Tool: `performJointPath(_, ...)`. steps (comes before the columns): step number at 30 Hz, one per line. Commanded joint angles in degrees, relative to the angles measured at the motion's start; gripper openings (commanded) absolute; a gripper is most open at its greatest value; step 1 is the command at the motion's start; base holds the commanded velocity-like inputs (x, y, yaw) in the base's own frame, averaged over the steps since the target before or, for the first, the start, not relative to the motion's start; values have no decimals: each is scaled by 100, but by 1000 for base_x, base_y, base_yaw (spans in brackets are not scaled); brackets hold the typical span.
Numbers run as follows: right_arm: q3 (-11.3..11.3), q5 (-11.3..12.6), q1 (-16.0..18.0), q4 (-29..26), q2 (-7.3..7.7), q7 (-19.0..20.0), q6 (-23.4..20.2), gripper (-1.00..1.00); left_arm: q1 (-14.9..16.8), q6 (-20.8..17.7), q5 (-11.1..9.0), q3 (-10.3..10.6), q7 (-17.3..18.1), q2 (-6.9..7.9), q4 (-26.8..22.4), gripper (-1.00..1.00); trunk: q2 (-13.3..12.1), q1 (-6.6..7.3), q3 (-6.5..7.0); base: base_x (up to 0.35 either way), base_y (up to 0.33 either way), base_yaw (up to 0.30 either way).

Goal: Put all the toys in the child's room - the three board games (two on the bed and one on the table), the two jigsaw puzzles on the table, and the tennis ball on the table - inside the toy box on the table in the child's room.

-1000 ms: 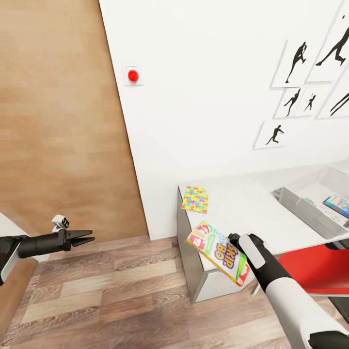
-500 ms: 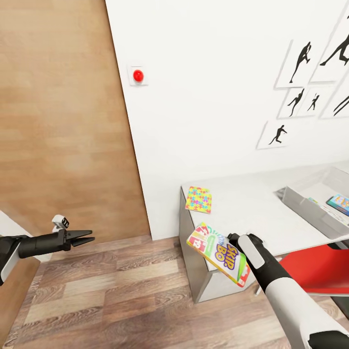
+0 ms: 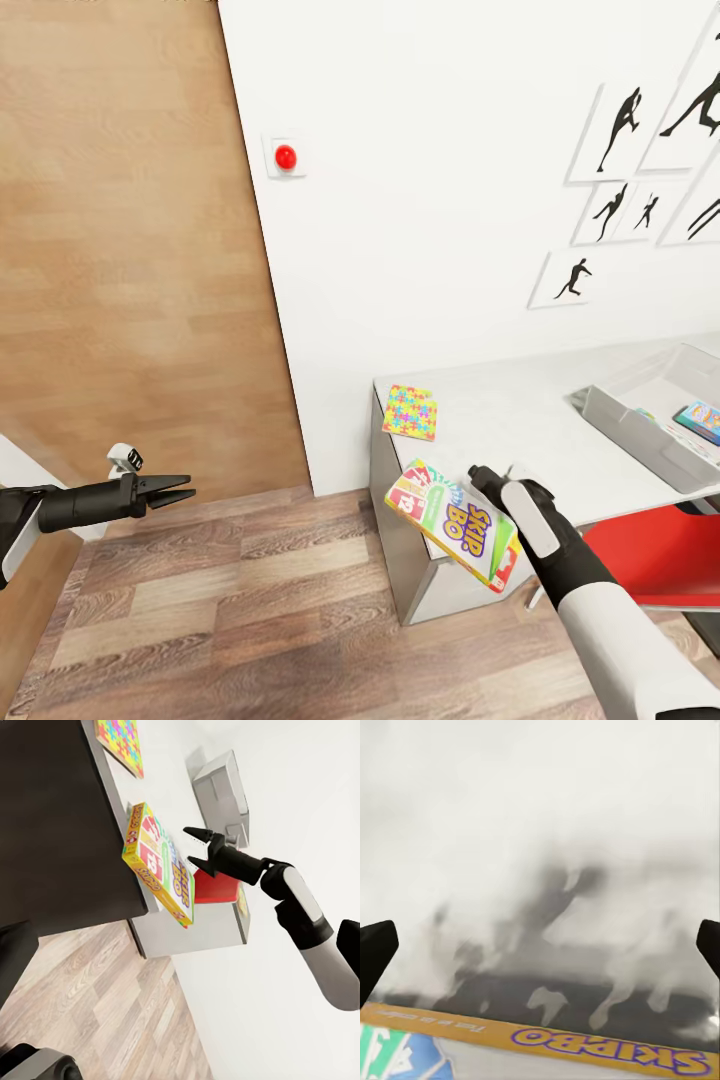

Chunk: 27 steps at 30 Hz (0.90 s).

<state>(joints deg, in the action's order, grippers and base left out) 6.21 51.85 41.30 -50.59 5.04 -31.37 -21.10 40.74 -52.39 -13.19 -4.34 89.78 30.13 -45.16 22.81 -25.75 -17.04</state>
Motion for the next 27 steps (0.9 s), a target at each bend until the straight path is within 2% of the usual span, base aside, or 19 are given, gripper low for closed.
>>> performJointPath(1,17,36,-24,-87,9,-42,-17,100,4,-61,1,3,22,2,-1,100,10,-4,-5,0,0,-25)
performJointPath(12,-61,37,-543,-1167,28,-41,-69,100,4,-61,1,2,22,2,-1,100,10,-4,86,0,0,-76)
performJointPath(21,-531,54,-1153,-2050,64,-31,-275,100,4,-61,1,2,22,-1,-1,100,10,-4,166,0,0,-110)
performJointPath(27,-668,78,-1409,-2767,83,-7,-372,100,4,-61,1,-3,-1,-27,-1,100,10,-4,219,0,0,-132)
